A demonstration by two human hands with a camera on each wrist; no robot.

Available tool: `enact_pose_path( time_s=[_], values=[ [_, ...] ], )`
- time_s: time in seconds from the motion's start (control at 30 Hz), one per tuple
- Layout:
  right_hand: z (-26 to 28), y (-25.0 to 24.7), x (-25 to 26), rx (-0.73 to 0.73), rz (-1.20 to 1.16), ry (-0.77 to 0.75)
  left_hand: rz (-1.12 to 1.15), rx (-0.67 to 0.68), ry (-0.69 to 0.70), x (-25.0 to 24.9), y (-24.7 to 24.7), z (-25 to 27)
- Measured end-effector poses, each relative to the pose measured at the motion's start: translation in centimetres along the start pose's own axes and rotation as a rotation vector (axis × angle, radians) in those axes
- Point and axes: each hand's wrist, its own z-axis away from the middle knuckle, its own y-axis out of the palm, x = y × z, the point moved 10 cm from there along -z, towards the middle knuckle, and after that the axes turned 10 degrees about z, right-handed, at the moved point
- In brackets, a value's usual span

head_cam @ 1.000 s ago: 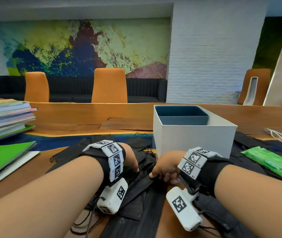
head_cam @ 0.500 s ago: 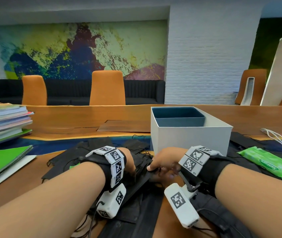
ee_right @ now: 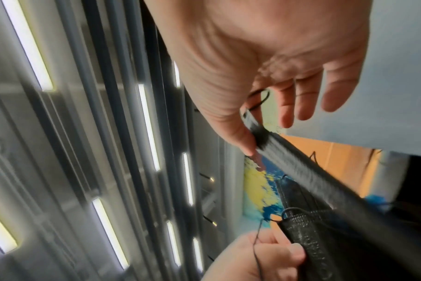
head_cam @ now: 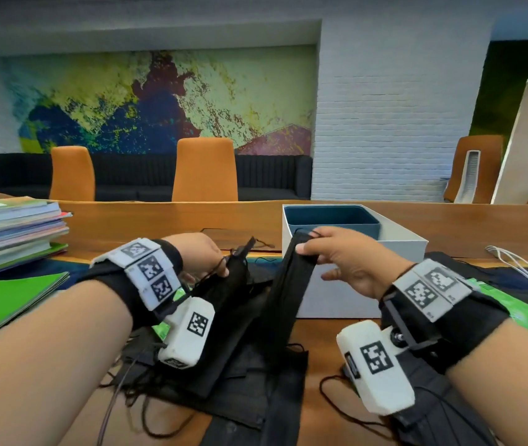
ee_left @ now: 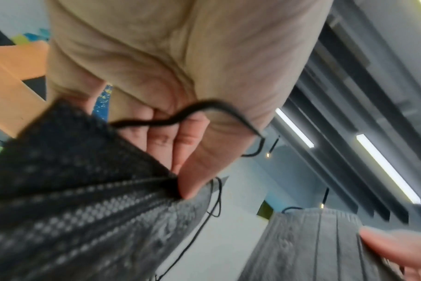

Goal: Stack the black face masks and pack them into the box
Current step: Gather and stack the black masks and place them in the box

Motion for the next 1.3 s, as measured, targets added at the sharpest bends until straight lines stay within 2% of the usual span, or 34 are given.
enact_pose_path(
  time_s=[0.23, 0.33, 0.4, 0.53, 0.67, 0.73, 1.0, 1.13, 1.3],
  values=[
    [-0.3, -3.9, 1.9, -0.088, -0.498, -0.170, 0.396, -0.176, 0.084, -0.5, -3.7, 0.1],
    [-0.4, -3.9, 2.7, -0.078, -0.633, -0.232, 0.775, -0.158, 0.097, 0.0, -3.3, -0.4],
    [-0.7, -3.5, 2.8, -0.086, -0.646, -0.253, 0.893, -0.146, 0.114, 0.2, -3.0, -0.9],
    [-1.6, -2.5, 2.4, -0.103, -0.576, -0.246, 1.114, -0.173, 0.238, -0.3, -2.7, -1.2],
    [-1.9, -1.4, 1.9, -0.010, -0.600, -0.234, 1.348, -0.158, 0.393, -1.3, -2.1, -0.3],
    [-1.8, -1.0, 1.7, 0.041, -0.632, -0.217, 1.453, -0.149, 0.428, -1.1, -1.7, -0.2],
    [-0.9, 2.6, 0.3, 0.129, -0.661, -0.111, 1.471, -0.006, 0.386, -1.2, 2.8, -0.6],
    [-1.0, 3.9, -0.7, 0.074, -0.635, -0.097, 1.395, 0.090, 0.413, -1.9, 3.6, -0.2],
    [-1.3, 4.1, -1.4, 0.001, -0.617, -0.093, 1.351, 0.118, 0.381, -1.0, 3.7, -0.5]
  ],
)
